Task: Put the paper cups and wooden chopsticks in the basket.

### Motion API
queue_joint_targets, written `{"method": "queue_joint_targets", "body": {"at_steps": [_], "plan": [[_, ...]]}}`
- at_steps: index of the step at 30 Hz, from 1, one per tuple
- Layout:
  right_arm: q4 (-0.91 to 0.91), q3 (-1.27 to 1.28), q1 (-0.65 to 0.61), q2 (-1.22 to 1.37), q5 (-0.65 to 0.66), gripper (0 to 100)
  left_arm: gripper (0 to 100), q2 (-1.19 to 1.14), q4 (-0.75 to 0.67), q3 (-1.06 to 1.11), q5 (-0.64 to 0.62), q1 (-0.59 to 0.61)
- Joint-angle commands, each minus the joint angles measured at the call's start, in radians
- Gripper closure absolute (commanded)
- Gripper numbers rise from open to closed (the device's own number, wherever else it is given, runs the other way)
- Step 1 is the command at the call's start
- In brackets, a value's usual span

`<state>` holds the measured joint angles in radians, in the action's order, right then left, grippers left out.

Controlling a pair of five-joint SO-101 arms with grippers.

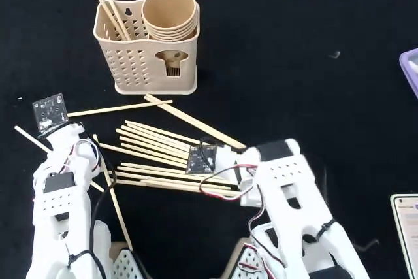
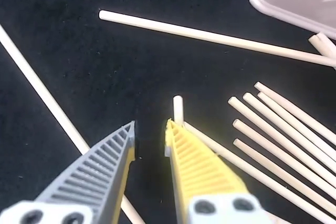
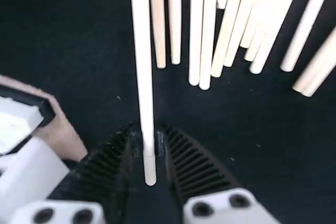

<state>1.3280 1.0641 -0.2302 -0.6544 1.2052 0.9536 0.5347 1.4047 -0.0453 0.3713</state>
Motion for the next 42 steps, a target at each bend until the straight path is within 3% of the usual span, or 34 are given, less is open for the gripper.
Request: {"method": "queue_joint_targets", "body": {"at_steps": [1, 9, 13, 16, 22, 25, 38, 42], "plan": [[0.028, -0.101, 0.055, -0.018, 0.014, 98.8, 90, 0.017, -0.021, -0.007, 0.003, -0.016], [0.008, -0.088, 0.023, -0.019, -0.127, 98.8, 90, 0.018, -0.021, -0.007, 0.003, -0.016], [-0.115, -0.047, 0.044, -0.013, -0.196, 98.8, 90, 0.017, -0.021, -0.007, 0.003, -0.016], [-0.164, 0.007, 0.140, -0.016, -0.149, 98.8, 90, 0.012, -0.021, -0.007, 0.003, -0.016], [-0.315, 0.021, 0.500, -0.010, -0.120, 98.8, 90, 0.014, -0.021, -0.007, 0.003, -0.016], [-0.330, 0.053, 0.568, -0.008, -0.120, 98.8, 90, 0.015, -0.021, -0.007, 0.003, -0.016], [-0.399, 0.177, 0.600, -0.010, -0.121, 98.2, 90, 0.011, -0.020, -0.007, 0.003, -0.016], [-0.347, 0.173, 0.562, -0.012, -0.126, 84.1, 90, 0.011, -0.020, -0.007, 0.003, -0.016]]}}
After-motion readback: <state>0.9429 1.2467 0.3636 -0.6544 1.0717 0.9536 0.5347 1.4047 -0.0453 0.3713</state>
